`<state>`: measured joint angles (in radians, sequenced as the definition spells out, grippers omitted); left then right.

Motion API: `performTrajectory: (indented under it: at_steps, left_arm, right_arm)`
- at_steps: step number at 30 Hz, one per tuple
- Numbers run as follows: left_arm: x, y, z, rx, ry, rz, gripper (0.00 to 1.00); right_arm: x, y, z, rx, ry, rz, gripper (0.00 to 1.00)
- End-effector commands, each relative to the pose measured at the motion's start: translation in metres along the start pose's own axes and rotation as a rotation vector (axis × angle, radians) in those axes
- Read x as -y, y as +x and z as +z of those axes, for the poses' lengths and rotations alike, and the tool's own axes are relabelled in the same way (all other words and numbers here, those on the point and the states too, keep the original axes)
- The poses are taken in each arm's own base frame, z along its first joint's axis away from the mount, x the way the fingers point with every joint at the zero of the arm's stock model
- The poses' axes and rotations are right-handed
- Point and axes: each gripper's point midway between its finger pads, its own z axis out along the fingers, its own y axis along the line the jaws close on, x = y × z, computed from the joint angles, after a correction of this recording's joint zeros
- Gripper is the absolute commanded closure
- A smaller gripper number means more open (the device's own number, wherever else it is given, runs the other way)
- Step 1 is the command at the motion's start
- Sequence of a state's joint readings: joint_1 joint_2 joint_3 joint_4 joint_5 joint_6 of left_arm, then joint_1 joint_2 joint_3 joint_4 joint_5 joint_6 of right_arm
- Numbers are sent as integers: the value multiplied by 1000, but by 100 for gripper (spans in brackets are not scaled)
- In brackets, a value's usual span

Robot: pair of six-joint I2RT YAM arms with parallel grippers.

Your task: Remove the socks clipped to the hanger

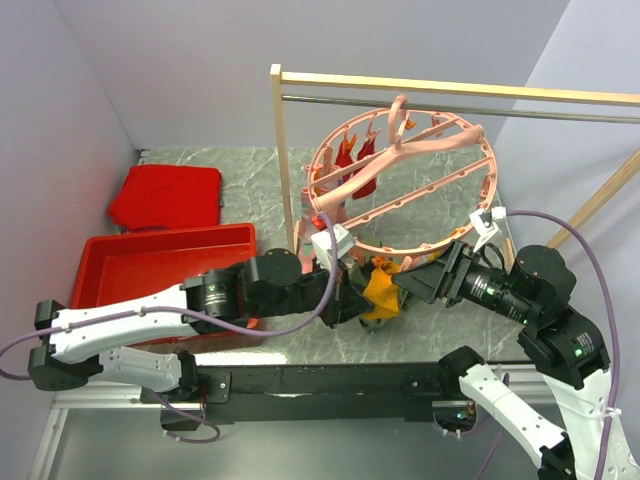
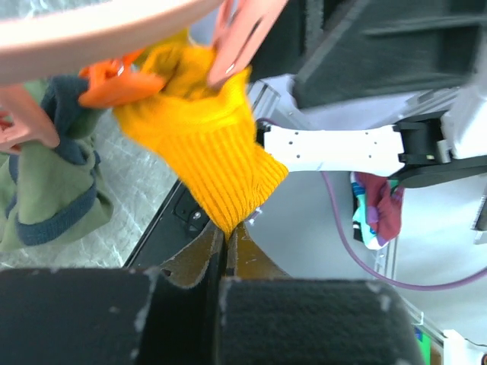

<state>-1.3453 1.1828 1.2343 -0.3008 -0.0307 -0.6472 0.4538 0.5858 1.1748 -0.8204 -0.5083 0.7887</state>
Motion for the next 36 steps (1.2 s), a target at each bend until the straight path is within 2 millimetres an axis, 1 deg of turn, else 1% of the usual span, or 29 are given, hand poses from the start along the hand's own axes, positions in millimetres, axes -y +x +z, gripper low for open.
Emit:
performTrajectory:
  at_steps: [1, 4, 6, 8, 12, 14, 20, 23, 27, 29, 32, 35, 36]
  left_arm:
    - [17, -16, -20, 48, 59, -5, 98]
    - [19, -17, -20, 42, 66, -2, 98]
    - [22, -16, -18, 28, 76, 3, 97]
    - [26, -18, -17, 20, 87, 13, 97]
    - [30, -17, -9, -3, 97, 21, 96]
    - [34, -20, -9, -3, 107, 26, 96]
    - [34, -17, -5, -12, 114, 22, 95]
    - [34, -17, -3, -14, 112, 20, 95]
    - [34, -15, 0, -25, 106, 20, 94]
    - [33, -15, 1, -25, 106, 20, 95]
    - [34, -15, 1, -28, 104, 19, 94]
    - [32, -14, 1, -27, 98, 17, 94]
    - [32, -14, 1, -26, 96, 12, 94]
  right_arm:
    - [3, -19, -6, 70, 78, -75, 28]
    - [2, -28, -8, 90, 99, -114, 28]
    - [-5, -35, -11, 116, 87, -138, 28]
    - [-10, -38, -9, 117, 67, -150, 28]
    - [-16, -34, -6, 89, 23, -170, 30]
    - [-13, -32, -7, 84, 34, -183, 29]
    - [2, -28, -8, 61, 88, -243, 26]
    - [4, -29, -6, 50, 99, -264, 27]
    - [4, -34, -6, 62, 111, -278, 33]
    - [3, -36, -5, 68, 110, -278, 35]
    - [5, -34, -1, 55, 109, -270, 38]
    - [3, -38, -4, 84, 107, -271, 45]
    - [2, -39, -5, 91, 109, -273, 49]
